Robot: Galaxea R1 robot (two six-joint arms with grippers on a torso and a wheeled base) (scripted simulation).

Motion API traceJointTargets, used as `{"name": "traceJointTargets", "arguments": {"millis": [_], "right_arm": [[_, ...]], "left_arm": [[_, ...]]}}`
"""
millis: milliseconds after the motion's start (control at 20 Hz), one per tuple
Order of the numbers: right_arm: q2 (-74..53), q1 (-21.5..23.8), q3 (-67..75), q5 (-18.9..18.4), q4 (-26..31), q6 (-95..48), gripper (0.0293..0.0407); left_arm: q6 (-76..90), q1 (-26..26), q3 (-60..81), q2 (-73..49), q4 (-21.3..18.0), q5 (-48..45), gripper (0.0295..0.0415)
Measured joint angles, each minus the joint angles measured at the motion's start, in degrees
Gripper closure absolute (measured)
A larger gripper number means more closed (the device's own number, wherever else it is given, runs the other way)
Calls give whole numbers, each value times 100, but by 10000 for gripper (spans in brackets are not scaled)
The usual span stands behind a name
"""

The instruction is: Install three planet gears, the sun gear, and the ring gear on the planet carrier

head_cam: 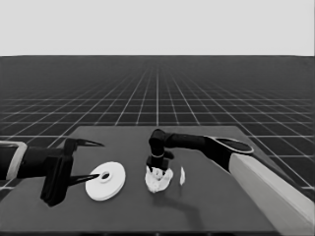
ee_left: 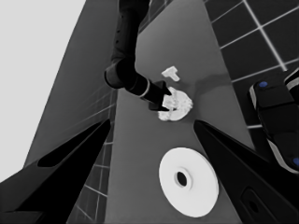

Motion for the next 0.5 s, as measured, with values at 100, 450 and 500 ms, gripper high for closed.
{"name": "traceJointTargets", "arguments": {"millis": [100, 450, 500], "right_arm": [[0, 0, 0, 0, 0, 120, 391], [0, 0, 0, 0, 0, 540, 391], [0, 0, 0, 0, 0, 600, 391]], "left_arm": [[0, 0, 0, 0, 0, 0, 326], [0, 0, 0, 0, 0, 0, 326], [0, 0, 0, 0, 0, 0, 326]]}}
